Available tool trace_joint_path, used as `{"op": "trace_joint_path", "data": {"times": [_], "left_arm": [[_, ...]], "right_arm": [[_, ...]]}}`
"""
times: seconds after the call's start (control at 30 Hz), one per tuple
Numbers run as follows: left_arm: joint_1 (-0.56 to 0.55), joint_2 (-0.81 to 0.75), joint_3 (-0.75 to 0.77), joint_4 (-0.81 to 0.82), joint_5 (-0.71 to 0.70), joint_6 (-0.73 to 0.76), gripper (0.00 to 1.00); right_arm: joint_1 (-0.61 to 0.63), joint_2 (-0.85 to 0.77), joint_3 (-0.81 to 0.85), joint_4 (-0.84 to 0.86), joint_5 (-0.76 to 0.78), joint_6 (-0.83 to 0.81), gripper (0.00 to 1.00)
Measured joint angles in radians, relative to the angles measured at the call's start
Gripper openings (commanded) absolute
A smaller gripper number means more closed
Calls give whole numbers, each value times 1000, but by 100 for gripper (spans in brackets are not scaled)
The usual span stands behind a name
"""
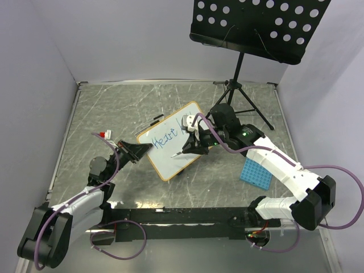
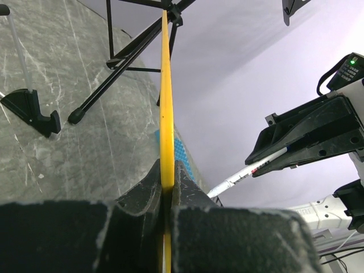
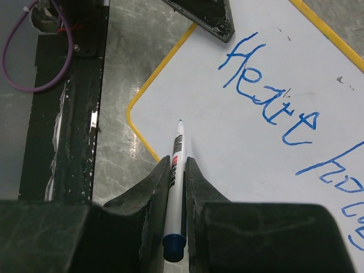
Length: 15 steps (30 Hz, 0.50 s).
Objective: Write a sentence on the whiteboard
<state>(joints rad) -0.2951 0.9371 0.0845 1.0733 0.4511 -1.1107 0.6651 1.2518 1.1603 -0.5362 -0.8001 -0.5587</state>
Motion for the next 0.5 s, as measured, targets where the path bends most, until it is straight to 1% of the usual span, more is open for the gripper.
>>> {"op": "trace_joint_path", "data": {"times": [0.5], "left_arm": [[0,28,0,25,-3,-45,1]], "right_arm": [[0,-15,-1,14,45,0,0]]}}
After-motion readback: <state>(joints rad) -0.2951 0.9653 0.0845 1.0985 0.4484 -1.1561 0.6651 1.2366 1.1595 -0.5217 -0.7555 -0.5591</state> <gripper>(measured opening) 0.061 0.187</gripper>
